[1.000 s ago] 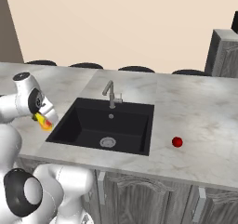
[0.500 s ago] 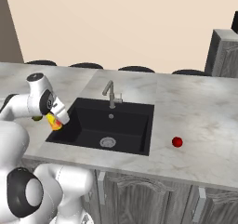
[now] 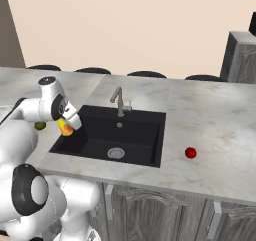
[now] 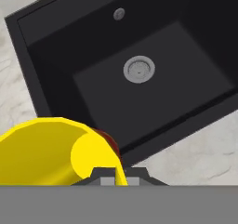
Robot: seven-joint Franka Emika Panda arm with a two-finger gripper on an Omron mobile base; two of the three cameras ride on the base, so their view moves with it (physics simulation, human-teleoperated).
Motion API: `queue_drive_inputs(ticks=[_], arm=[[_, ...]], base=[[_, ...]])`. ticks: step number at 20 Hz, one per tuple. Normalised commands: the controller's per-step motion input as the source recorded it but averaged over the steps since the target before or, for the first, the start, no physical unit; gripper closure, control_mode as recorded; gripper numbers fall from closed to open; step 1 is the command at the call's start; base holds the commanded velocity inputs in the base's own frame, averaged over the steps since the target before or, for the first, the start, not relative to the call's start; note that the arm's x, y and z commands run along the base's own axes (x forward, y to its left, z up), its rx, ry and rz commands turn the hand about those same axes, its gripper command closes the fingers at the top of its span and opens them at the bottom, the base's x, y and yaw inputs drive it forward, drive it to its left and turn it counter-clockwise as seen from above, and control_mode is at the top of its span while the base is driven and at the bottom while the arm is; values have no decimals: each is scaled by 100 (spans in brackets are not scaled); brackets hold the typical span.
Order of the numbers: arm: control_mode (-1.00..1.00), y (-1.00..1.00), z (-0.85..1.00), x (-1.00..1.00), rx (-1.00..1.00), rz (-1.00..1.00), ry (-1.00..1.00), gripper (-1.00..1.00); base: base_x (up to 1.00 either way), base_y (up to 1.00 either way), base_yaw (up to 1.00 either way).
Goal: Remove the lime and apple from the sink. Then move the bowl and cup from the counter to the sink for washing.
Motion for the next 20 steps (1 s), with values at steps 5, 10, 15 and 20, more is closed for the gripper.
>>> queue_drive_inputs(ticks=[5,10,15,20], arm=[[-100,-15,-7,27,0,1,0,100],[-100,-20,-12,21,0,0,0,100],[-100,-15,-19,22,0,0,0,100],[-100,-9,-24,19,0,0,0,100]], base=[[0,0,0],[0,0,0],[0,0,0],[0,0,0]])
